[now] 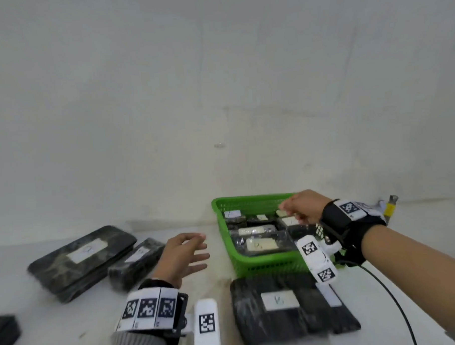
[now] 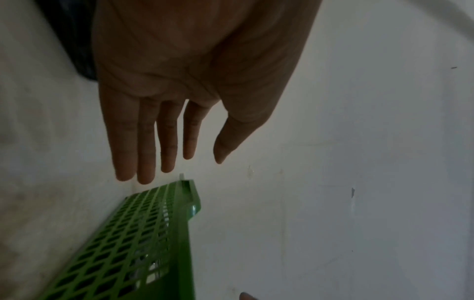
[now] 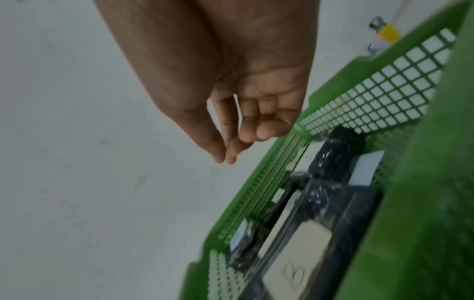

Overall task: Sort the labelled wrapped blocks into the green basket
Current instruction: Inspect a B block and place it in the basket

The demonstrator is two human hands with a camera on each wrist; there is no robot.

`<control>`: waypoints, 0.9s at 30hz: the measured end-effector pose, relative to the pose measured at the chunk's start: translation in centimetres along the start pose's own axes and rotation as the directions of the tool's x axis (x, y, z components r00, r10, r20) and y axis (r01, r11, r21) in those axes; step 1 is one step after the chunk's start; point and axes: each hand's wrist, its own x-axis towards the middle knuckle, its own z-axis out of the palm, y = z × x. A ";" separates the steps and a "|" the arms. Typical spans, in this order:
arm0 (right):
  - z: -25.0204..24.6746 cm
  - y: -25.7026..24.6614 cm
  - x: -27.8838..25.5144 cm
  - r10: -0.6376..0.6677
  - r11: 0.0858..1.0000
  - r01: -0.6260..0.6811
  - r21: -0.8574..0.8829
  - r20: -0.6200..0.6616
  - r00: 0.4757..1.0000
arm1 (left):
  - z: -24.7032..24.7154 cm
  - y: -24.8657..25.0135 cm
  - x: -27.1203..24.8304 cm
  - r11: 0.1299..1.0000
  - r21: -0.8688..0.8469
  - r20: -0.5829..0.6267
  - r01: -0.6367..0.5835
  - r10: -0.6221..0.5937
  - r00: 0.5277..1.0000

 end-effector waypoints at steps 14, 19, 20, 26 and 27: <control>19.7 -6.5 -8.9 -0.137 0.943 0.027 0.331 0.312 0.940 | -13.3 -0.6 -5.2 0.967 0.193 -0.363 0.168 -0.088 0.928; 24.7 -6.7 -5.8 -0.074 0.951 -0.023 0.308 0.299 0.951 | -13.9 -1.2 -2.1 0.971 0.150 -0.350 0.187 -0.125 0.929; 25.5 -6.7 -5.1 -0.061 0.953 -0.033 0.301 0.296 0.953 | -13.9 -1.3 -1.5 0.974 0.136 -0.347 0.183 -0.126 0.929; 27.7 -6.2 -4.1 -0.098 0.963 0.009 0.270 0.317 0.943 | -13.9 -2.1 0.7 0.974 0.109 -0.333 0.198 -0.152 0.931; 27.8 -6.1 -4.2 -0.102 0.961 0.015 0.278 0.305 0.947 | -14.1 -2.2 0.8 0.974 0.108 -0.336 0.198 -0.152 0.929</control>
